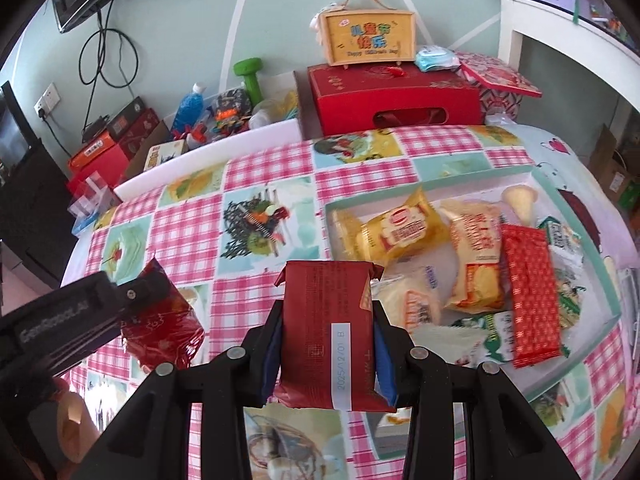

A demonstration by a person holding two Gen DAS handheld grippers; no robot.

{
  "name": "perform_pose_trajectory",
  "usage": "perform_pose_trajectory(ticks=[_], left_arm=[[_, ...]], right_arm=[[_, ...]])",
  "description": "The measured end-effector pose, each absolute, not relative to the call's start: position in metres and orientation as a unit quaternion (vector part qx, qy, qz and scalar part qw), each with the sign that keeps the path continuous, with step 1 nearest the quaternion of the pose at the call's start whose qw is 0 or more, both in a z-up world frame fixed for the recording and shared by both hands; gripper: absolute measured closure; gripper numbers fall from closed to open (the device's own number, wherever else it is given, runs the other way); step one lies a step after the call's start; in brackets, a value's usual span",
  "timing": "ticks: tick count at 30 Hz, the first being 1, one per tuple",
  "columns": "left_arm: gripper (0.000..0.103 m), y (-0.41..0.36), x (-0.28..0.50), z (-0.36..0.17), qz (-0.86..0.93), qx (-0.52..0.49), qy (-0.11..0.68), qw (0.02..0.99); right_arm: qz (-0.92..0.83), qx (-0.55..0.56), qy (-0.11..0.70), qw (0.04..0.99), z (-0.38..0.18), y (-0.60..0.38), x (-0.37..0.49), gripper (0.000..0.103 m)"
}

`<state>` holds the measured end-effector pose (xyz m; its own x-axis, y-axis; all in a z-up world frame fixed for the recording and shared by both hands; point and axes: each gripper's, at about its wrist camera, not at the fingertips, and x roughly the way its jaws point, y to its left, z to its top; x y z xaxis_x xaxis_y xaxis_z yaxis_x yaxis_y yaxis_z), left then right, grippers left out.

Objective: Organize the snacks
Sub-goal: 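Lift both red snacks and carry them over the white tray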

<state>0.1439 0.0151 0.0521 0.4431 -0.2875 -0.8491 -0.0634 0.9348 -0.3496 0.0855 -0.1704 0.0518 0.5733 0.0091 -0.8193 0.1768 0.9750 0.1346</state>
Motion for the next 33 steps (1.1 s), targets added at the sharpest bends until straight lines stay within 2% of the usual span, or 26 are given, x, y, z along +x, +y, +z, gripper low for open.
perform_pose_trajectory(ticks=[18,33], left_arm=[[0.039,-0.089,0.121,0.066,-0.177,-0.076,0.512,0.837],[0.039,-0.130,0.118,0.066,-0.201,-0.057,0.501,0.840]], right_arm=[[-0.194,0.164,0.446,0.858,0.054,-0.297,0.068,0.061],[-0.248,0.222,0.434,0.837,0.051,-0.360,0.047,0.061]])
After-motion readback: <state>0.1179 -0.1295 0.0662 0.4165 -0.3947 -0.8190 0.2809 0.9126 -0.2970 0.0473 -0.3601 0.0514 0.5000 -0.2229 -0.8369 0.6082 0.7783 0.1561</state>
